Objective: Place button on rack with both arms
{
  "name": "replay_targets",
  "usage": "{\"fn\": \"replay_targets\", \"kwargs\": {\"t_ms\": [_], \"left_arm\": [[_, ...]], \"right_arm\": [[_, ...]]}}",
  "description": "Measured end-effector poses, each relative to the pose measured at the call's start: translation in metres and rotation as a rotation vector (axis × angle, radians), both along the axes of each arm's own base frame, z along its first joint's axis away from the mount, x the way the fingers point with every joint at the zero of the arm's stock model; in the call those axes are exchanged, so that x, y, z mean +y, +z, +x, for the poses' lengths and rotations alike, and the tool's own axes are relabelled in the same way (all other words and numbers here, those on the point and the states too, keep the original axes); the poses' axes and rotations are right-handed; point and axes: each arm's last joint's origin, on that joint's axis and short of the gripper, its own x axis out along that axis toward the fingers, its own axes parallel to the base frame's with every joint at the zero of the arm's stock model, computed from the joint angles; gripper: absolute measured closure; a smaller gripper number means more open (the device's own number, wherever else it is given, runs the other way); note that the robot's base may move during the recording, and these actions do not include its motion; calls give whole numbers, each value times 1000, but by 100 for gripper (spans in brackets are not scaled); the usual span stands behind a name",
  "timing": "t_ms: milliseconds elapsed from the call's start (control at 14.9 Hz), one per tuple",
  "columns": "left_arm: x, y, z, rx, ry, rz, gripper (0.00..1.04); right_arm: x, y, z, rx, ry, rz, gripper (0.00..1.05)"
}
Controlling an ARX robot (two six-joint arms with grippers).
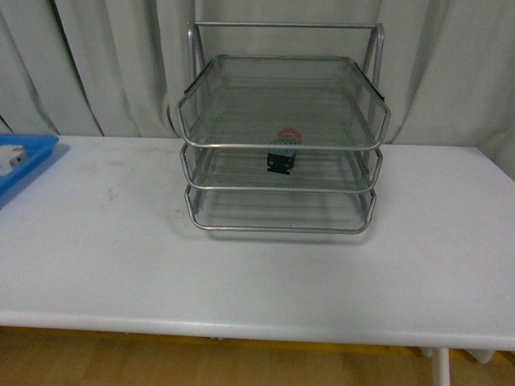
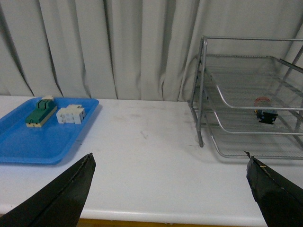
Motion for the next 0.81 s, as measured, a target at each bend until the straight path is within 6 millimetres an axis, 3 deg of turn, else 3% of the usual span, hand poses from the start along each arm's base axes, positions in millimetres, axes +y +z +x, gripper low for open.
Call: {"fn": "replay_targets", "kwargs": {"t_ms": [202, 336, 470, 605, 672, 806], "left_arm": [[0, 0, 0, 0, 0, 0, 7], [0, 0, 0, 0, 0, 0, 7], [0, 0, 0, 0, 0, 0, 7], [0, 0, 0, 0, 2, 0, 7], [0, 0, 0, 0, 0, 0, 7], [0, 0, 0, -1, 2, 0, 7]], "right_arm": [[21, 9, -50, -39, 14, -50, 103], [35, -8, -80, -14, 40, -60, 103], [33, -29, -104, -32, 12, -61, 103], [33, -50, -121, -5, 12, -61, 103], [33, -43, -125, -90, 10, -62, 103], [33, -45, -125, -73, 10, -62, 103]]}}
